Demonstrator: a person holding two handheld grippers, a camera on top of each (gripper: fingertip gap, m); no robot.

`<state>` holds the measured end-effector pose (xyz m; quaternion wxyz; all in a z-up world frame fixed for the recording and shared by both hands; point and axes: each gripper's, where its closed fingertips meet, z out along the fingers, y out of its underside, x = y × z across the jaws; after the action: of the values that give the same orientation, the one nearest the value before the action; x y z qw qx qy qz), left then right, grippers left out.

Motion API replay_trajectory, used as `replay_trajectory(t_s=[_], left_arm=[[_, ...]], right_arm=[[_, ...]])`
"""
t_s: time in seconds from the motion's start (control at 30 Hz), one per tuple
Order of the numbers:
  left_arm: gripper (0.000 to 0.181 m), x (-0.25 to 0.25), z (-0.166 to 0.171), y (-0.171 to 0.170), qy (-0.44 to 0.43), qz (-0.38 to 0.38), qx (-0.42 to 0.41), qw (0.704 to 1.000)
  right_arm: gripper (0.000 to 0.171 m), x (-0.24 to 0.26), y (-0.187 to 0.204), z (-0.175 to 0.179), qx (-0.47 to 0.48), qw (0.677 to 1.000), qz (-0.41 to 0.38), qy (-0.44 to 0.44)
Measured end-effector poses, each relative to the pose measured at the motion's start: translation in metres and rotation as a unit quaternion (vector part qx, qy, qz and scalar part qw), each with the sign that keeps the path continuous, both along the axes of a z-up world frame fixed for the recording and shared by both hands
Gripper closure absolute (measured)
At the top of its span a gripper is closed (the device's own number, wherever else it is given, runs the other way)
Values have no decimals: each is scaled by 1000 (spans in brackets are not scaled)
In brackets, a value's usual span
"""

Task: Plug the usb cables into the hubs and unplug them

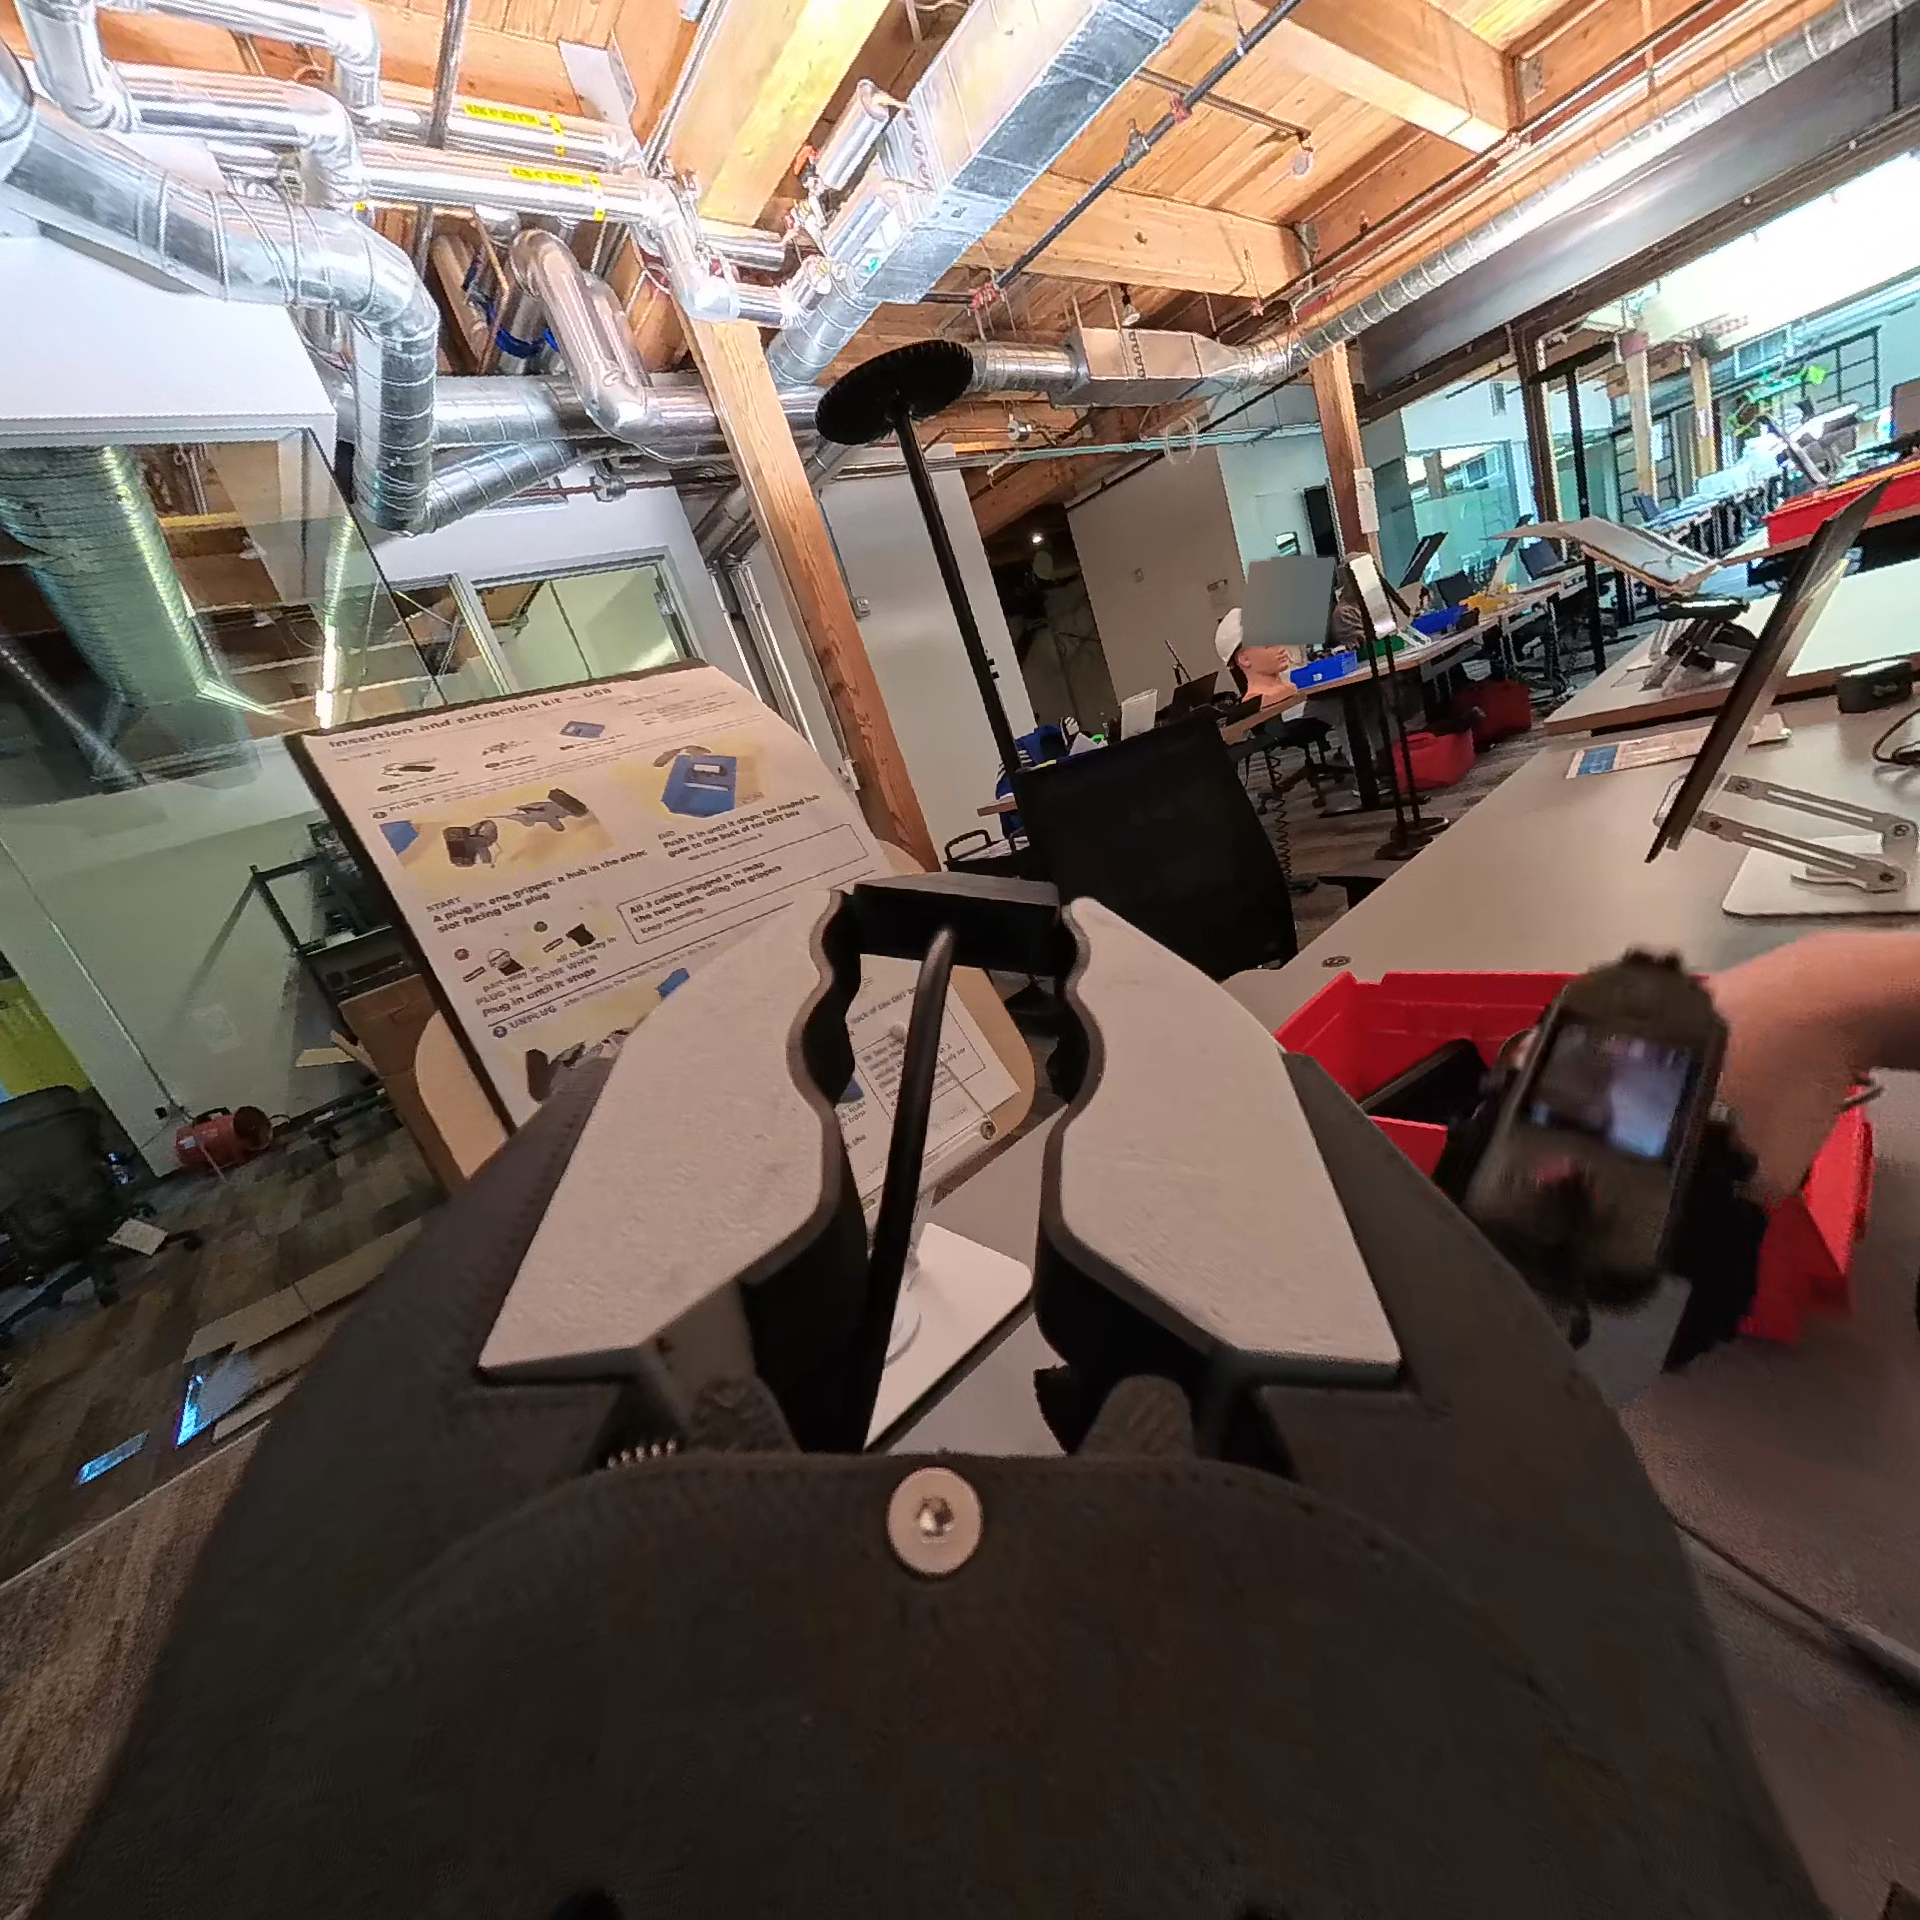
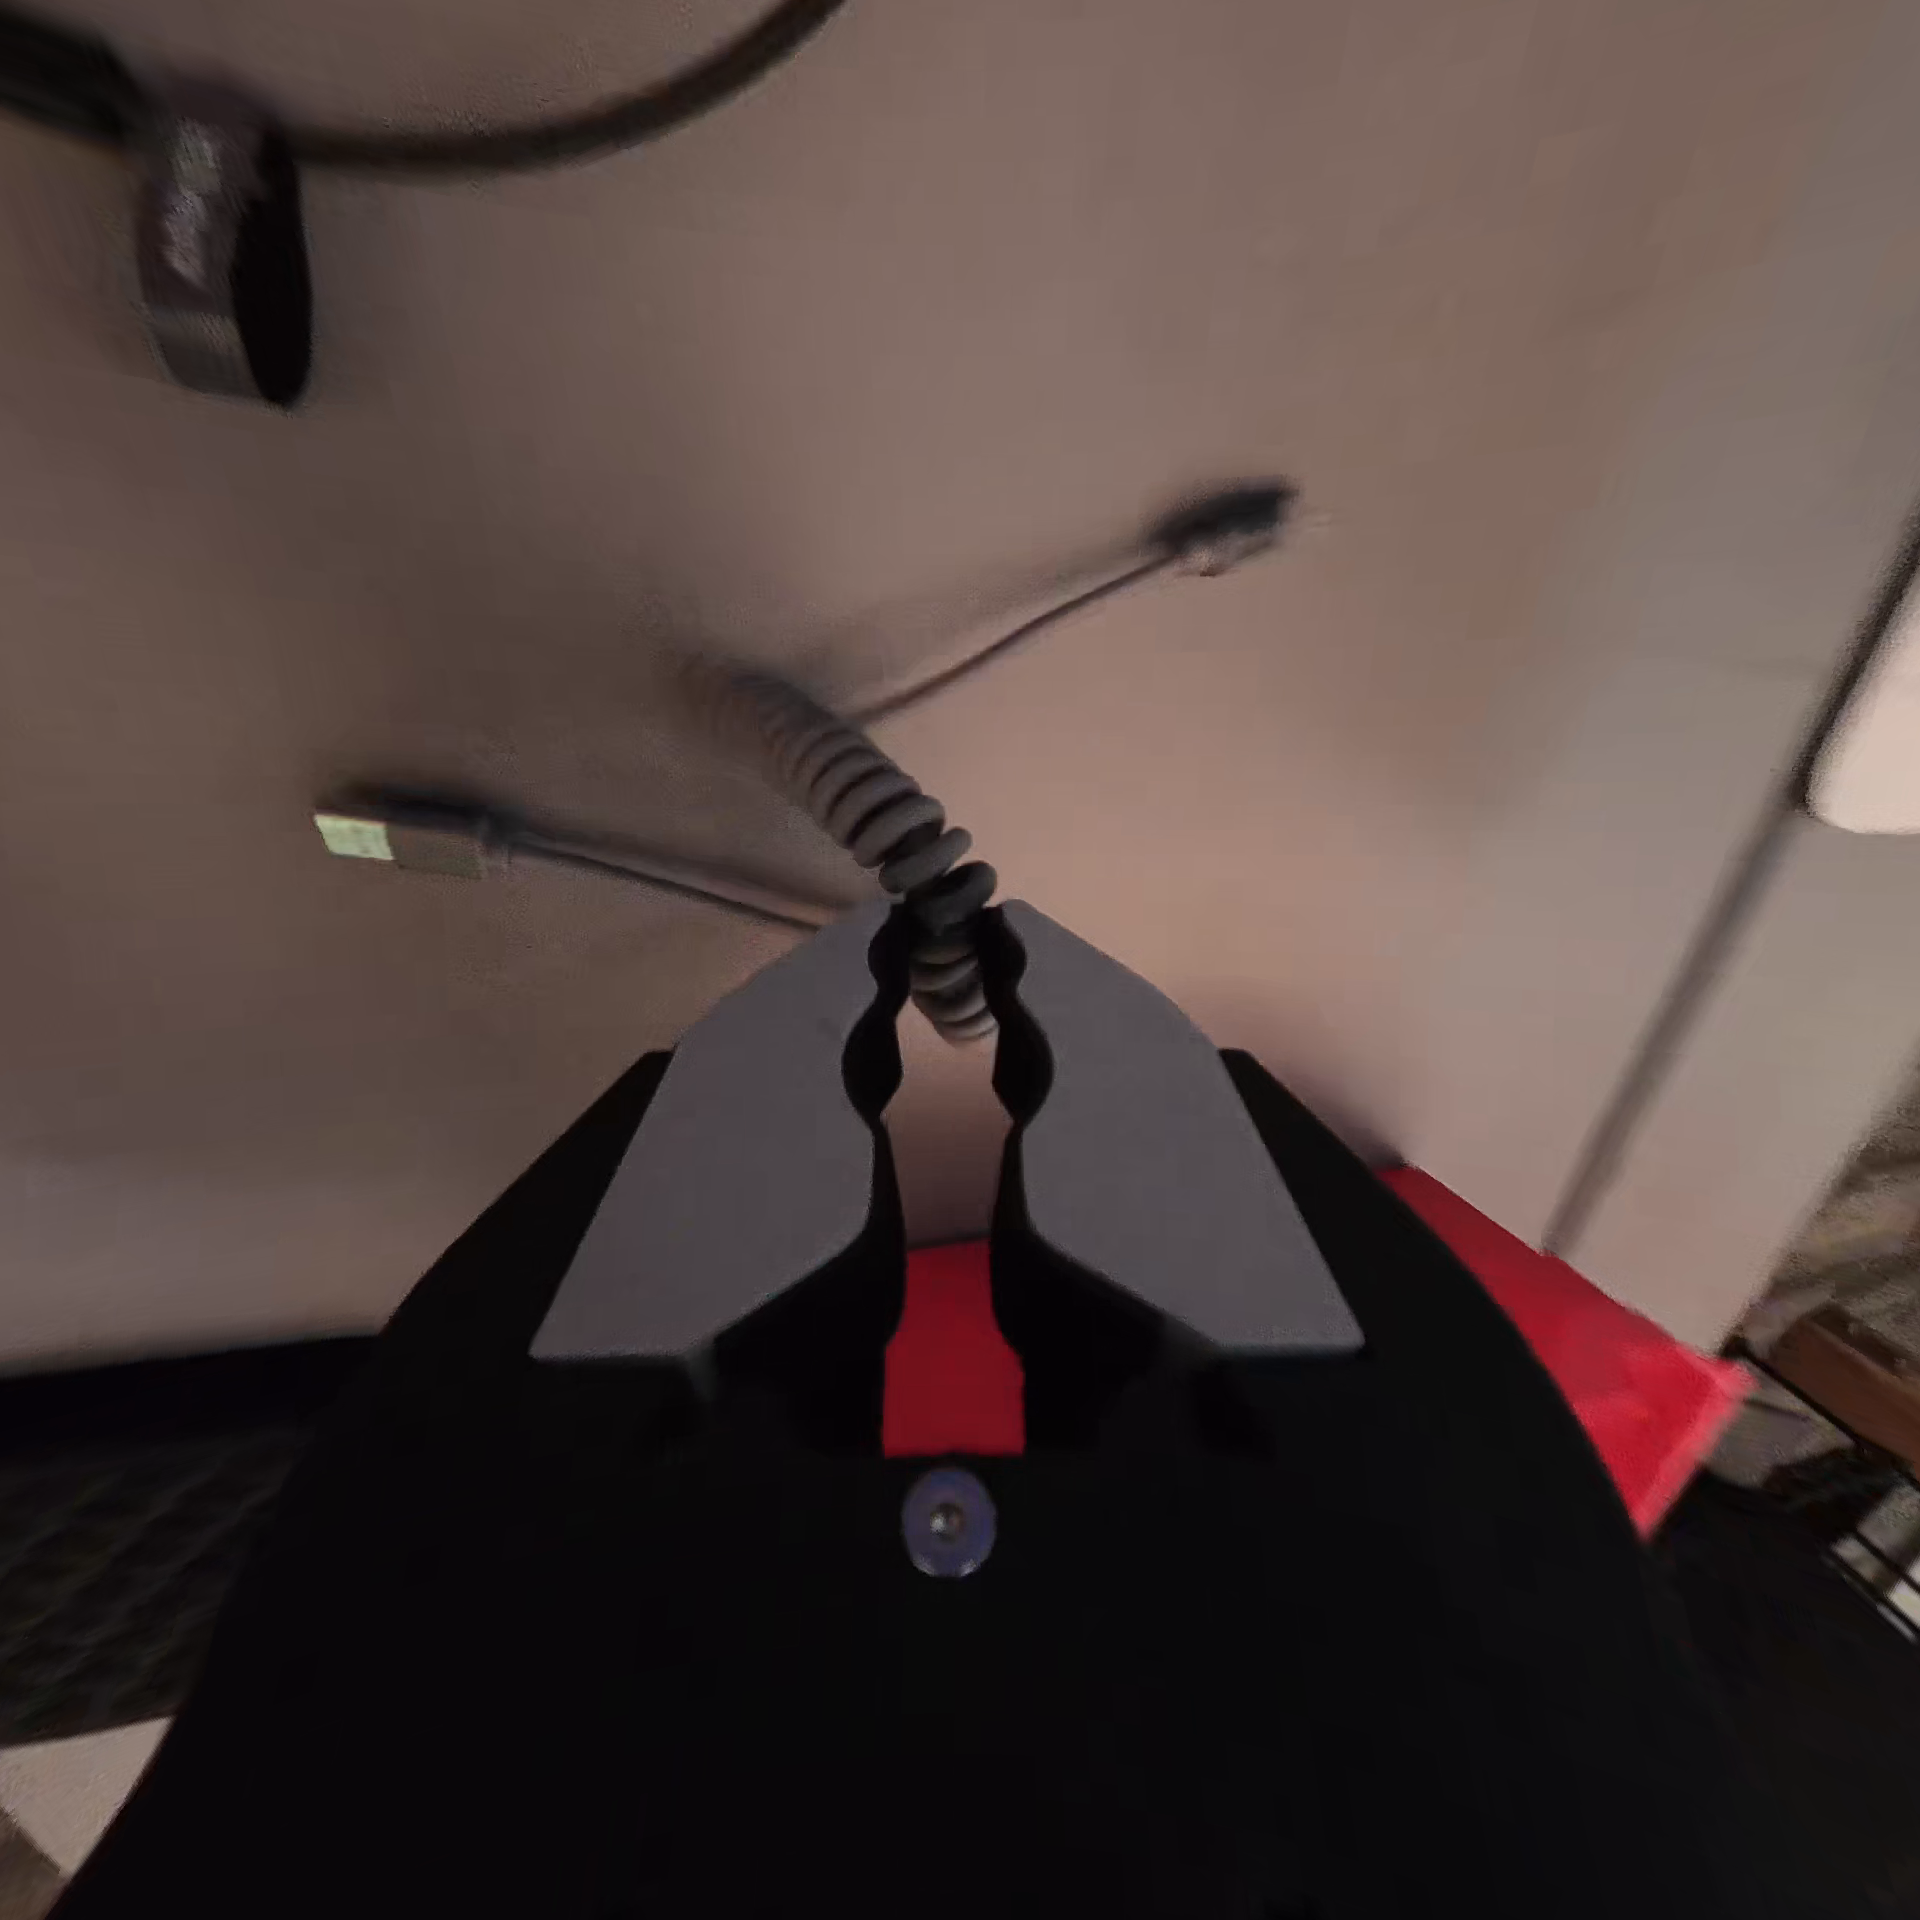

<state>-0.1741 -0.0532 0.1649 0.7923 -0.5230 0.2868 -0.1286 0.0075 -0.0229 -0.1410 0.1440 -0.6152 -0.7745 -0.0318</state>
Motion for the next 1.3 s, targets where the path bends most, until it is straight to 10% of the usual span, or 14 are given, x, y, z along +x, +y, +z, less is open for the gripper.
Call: replay_trajectory(t_s=[0.27,0.5,0.9,1.3], left_arm=[[146,-8,6,-5,-14,3,3,1000],[146,18,-13,2,42,-10,-17,999],[146,94,-103,42,374,151,113,908],[146,127,-119,29,425,144,163,879]], right_arm=[[156,38,10,168,118,984,-59,122],[156,112,28,241,206,961,-138,124],[156,203,41,205,184,947,-237,113],[156,234,38,169,150,943,-282,93]])
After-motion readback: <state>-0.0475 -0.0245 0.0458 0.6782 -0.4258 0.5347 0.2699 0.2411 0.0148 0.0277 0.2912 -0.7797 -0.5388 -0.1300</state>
